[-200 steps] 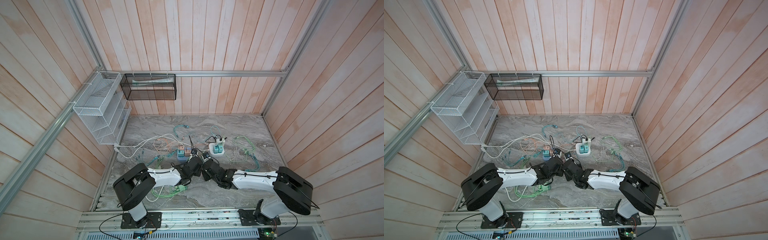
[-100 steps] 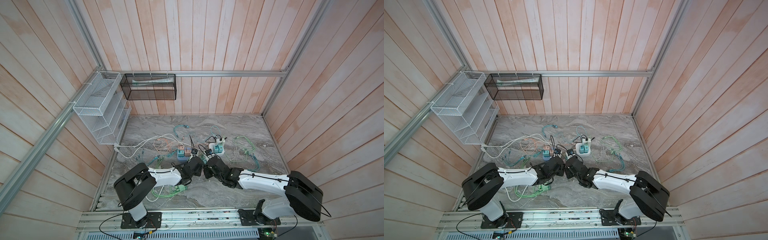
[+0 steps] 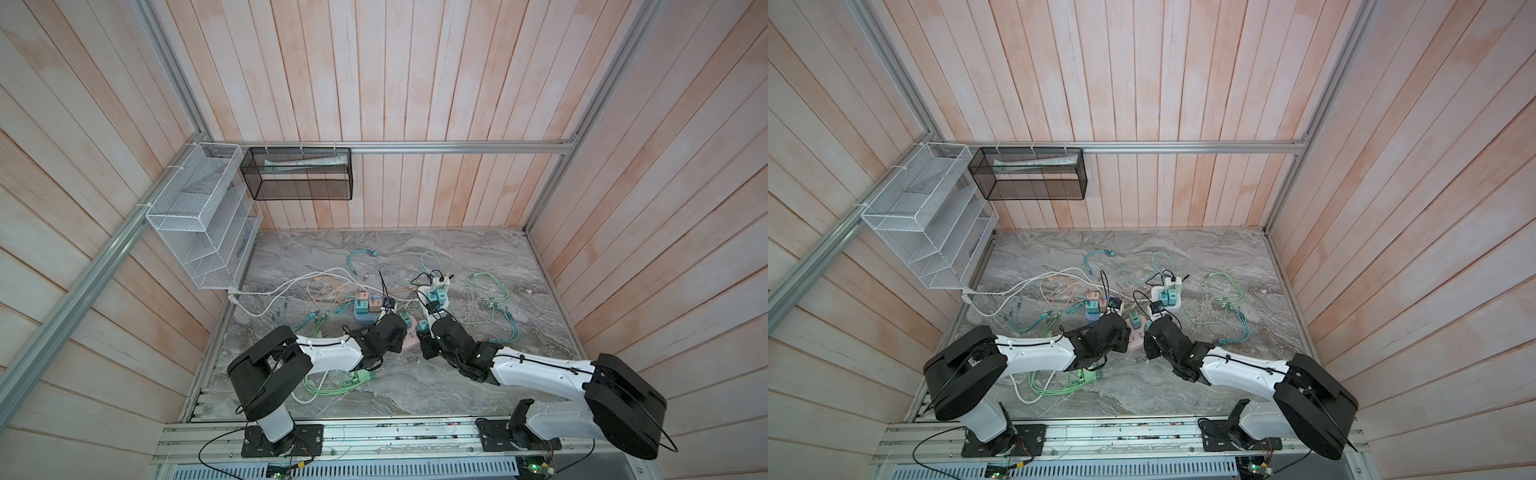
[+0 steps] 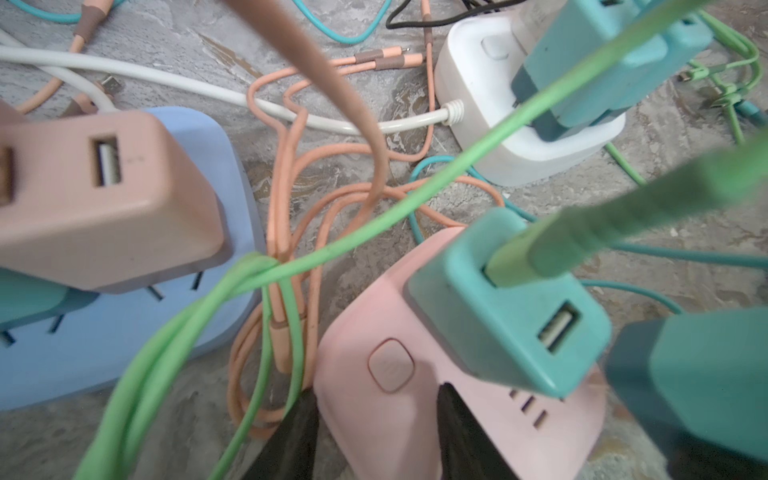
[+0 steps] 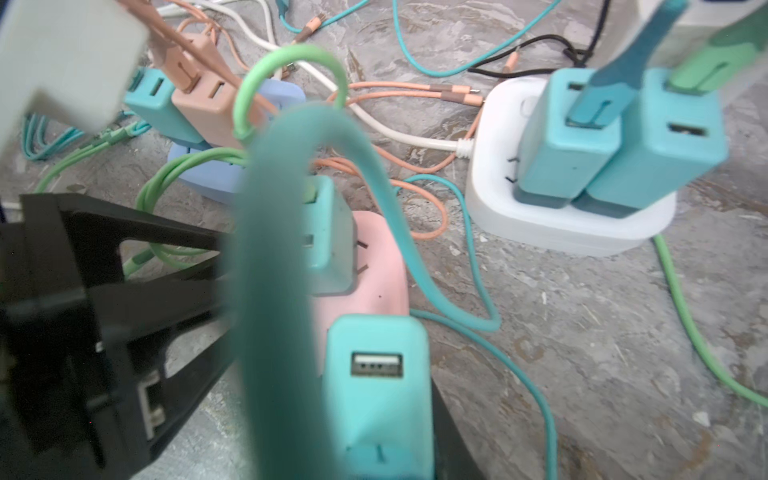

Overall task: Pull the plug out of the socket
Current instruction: 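Pull the mint charger out of the strip with the right gripper, then carry the charger aside and open the right gripper onto the table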

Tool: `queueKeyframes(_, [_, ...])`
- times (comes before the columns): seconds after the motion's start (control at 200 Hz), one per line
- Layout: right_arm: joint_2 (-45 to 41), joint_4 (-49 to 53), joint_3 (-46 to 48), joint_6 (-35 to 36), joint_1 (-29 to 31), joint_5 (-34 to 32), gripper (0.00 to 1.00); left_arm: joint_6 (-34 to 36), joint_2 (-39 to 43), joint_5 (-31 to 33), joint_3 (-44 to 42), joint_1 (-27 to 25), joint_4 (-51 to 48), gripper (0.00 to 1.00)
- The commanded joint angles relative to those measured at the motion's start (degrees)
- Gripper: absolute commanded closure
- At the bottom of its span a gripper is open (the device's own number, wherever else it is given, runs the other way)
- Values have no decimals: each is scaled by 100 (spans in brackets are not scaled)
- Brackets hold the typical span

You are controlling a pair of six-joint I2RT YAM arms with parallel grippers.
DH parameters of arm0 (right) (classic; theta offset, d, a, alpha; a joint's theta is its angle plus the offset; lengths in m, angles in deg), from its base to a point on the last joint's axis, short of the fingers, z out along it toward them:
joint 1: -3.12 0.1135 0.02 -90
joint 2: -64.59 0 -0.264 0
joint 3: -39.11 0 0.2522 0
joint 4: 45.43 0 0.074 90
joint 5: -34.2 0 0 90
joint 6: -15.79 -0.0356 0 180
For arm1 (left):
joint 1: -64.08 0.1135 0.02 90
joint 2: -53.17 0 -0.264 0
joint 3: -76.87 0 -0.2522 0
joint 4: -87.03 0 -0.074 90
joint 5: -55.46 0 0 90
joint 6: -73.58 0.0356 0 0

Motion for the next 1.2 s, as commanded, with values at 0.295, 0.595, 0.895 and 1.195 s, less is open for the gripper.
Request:
queueKeyframes(0.295, [-712, -594, 882, -658, -746, 920, 100, 438, 163, -563, -633, -80, -758, 52])
queueKeyframes(0.595, [-1158, -554, 1379, -936, -1718, 1873, 100, 742, 169, -612, -615, -80, -757, 52])
queueKeyframes(0.895, [-1174, -588, 1649, -1190, -2051, 2268, 92, 775, 197, -605, -573, -278, -686, 50])
queueKeyframes(1.195, [-1445, 92, 1582, -1470, -2275, 1942, 56, 797, 205, -570, -569, -308, -712, 49])
